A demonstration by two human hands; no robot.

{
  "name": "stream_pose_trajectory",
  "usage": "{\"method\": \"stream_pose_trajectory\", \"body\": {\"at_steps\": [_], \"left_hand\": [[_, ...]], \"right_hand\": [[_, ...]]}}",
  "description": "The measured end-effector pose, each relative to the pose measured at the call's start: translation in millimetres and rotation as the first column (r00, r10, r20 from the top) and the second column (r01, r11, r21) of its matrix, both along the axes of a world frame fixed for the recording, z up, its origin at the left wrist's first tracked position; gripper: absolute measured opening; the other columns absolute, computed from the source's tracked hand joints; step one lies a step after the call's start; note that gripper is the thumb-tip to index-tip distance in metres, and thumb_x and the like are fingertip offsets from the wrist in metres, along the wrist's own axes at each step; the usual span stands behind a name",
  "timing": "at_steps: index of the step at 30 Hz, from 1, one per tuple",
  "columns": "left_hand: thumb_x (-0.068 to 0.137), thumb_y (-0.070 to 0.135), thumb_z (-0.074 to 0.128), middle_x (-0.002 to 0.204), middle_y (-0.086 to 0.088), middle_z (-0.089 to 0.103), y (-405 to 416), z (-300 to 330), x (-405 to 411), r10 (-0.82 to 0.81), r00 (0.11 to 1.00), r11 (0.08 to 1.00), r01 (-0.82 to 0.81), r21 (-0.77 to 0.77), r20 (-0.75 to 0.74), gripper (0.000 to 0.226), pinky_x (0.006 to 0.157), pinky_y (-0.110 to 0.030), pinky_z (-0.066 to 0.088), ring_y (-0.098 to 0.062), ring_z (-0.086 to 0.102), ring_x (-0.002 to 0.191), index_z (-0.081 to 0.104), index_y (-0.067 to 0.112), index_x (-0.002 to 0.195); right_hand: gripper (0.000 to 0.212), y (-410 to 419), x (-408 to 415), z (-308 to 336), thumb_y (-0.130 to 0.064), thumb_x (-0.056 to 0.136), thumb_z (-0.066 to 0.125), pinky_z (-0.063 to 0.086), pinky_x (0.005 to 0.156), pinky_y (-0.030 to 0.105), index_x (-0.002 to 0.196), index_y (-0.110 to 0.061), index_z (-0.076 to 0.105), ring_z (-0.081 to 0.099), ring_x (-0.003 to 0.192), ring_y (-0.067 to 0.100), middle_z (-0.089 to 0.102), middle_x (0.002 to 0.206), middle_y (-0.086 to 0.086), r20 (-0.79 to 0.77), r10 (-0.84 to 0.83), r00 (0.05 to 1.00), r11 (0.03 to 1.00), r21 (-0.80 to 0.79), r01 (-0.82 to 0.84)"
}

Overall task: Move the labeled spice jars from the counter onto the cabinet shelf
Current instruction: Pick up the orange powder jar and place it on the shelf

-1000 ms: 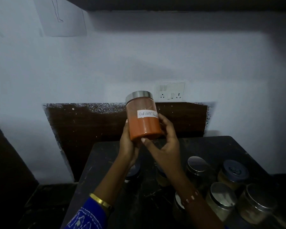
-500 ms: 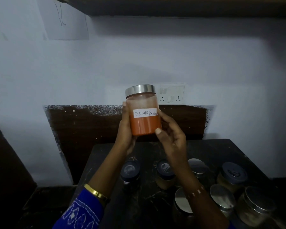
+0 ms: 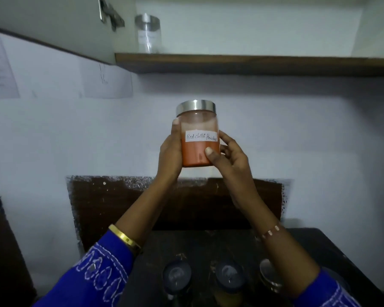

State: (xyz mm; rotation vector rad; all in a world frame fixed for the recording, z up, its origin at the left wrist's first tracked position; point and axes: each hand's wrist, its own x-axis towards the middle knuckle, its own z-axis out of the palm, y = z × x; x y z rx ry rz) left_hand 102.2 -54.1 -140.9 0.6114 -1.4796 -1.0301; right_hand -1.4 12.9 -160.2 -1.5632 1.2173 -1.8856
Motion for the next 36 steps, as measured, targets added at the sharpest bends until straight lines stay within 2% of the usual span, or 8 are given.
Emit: {"method": "stream_pose_trajectory", "body": {"at_steps": [4,9,12,18,23,26,34,36], "left_hand": [[0.096,0.050,0.022,0.103,-0.002,0.064,-18.8,64.5,3.4,0.128,0.991,0.980,-0.120,-0.156,0.038,0.052,0.066,-0.013,0.052,-0.010,0.064,0.083,0.057,0.015,0.114],[0.097,0.049,0.026,0.080,0.006,0.063,-37.7,139.3,7.7,0.214,0.976,0.935,-0.196,-0.294,0.032,0.045,0.068,-0.019,0.051,-0.005,0.061,0.075,0.060,0.024,0.082],[0.095,0.050,0.033,0.102,-0.006,0.065,-60.7,174.4,8.0,0.241,0.971,0.932,-0.229,-0.283,0.009,0.047,0.082,-0.037,0.055,-0.021,0.064,0.095,0.057,0.012,0.109],[0.099,0.026,0.037,0.128,-0.012,0.057,-107.0,212.4,8.2,0.160,0.986,0.935,-0.139,-0.327,0.037,0.039,0.093,-0.040,0.052,-0.027,0.058,0.113,0.048,0.008,0.132],[0.097,0.020,0.043,0.127,-0.017,0.057,-140.8,223.5,1.5,0.226,0.967,0.920,-0.172,-0.352,0.119,0.042,0.096,-0.045,0.050,-0.029,0.059,0.111,0.039,0.011,0.137],[0.096,0.017,0.045,0.122,-0.018,0.059,-161.2,225.4,-3.4,0.244,0.950,0.925,-0.166,-0.342,0.197,0.042,0.095,-0.043,0.050,-0.030,0.059,0.110,0.038,0.011,0.137],[0.091,0.013,0.055,0.114,-0.019,0.065,-203.3,229.3,-10.2,0.386,0.859,0.871,-0.218,-0.441,0.337,0.039,0.093,-0.045,0.051,-0.032,0.061,0.106,0.051,0.006,0.129],[0.088,0.016,0.060,0.114,-0.017,0.065,-211.4,233.2,-12.9,0.434,0.805,0.857,-0.232,-0.459,0.403,0.042,0.093,-0.041,0.050,-0.030,0.061,0.108,0.051,0.006,0.128]], "right_hand": [[0.056,-20.3,-3.5,64.5,-0.021,0.089,0.059,0.052,0.082,0.020,0.140,-0.018,0.036,0.058,0.096,0.006,0.053,0.120,0.002,-0.094,-0.028,0.995,0.995,-0.100,0.018],[0.058,-49.0,-4.4,129.8,-0.016,0.089,0.060,0.051,0.091,0.028,0.140,-0.015,0.035,0.059,0.103,0.012,0.059,0.115,0.000,-0.085,0.036,0.996,0.983,-0.178,-0.051],[0.058,-71.1,-6.4,164.6,-0.017,0.088,0.061,0.050,0.082,0.020,0.140,-0.017,0.035,0.059,0.098,0.010,0.059,0.110,0.000,-0.096,0.003,0.995,0.978,-0.209,-0.024],[0.058,-126.2,-13.0,215.8,-0.020,0.088,0.061,0.048,0.094,0.031,0.139,-0.018,0.034,0.055,0.112,0.019,0.055,0.126,0.010,-0.215,-0.123,0.969,0.971,-0.228,0.073],[0.051,-165.1,-17.2,235.7,-0.015,0.089,0.058,0.044,0.091,0.029,0.136,-0.011,0.038,0.053,0.102,0.017,0.056,0.127,0.012,-0.317,-0.210,0.925,0.964,-0.226,0.141],[0.046,-189.3,-22.2,236.8,-0.017,0.090,0.057,0.044,0.089,0.029,0.132,-0.009,0.042,0.056,0.111,0.025,0.057,0.127,0.013,-0.356,-0.229,0.906,0.969,-0.174,0.176],[0.038,-233.0,-32.5,252.9,-0.021,0.085,0.061,0.039,0.067,0.025,0.117,-0.002,0.056,0.057,0.108,0.029,0.062,0.118,0.015,-0.586,-0.404,0.702,0.902,-0.126,0.414],[0.040,-243.0,-33.6,256.8,-0.021,0.085,0.062,0.037,0.070,0.025,0.118,-0.001,0.053,0.057,0.110,0.028,0.060,0.120,0.015,-0.612,-0.423,0.669,0.882,-0.107,0.459]]}}
